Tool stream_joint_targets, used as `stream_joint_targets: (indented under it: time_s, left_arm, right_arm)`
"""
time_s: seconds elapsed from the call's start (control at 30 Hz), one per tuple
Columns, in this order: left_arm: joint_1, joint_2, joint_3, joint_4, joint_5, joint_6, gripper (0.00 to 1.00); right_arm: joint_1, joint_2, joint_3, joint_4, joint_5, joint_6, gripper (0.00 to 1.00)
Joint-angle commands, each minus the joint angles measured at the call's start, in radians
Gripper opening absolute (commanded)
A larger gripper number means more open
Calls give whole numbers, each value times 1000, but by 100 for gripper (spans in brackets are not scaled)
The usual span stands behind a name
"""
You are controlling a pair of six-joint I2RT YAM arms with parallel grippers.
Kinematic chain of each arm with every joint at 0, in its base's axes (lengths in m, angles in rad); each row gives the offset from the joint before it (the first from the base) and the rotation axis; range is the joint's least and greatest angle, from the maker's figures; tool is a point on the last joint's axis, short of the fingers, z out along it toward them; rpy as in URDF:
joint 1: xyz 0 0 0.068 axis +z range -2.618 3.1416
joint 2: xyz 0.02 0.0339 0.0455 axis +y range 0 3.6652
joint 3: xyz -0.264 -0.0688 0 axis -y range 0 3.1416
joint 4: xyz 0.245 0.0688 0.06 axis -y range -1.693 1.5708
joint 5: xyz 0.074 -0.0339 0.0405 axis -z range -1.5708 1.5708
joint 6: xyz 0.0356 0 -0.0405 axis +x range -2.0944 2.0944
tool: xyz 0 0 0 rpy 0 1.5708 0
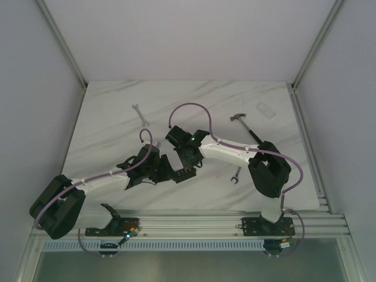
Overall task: Snap on the fuse box
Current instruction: Install the fuse at the fuse box base.
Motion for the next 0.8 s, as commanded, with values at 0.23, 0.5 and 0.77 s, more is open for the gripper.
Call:
stream_joint_targets:
  time_s: [0.23, 0.5, 0.77]
  left_arm:
    - [8, 6, 4, -22, -5, 3, 49]
    - [10, 9, 4, -22, -5, 3, 49]
    - [10, 9, 7, -22, -4, 4, 49]
  right_arm:
    - [8, 10, 28, -3, -25, 9, 0]
    - [8, 23, 35, -26, 17, 15, 0]
    - [8, 37, 36, -12, 5, 14, 0]
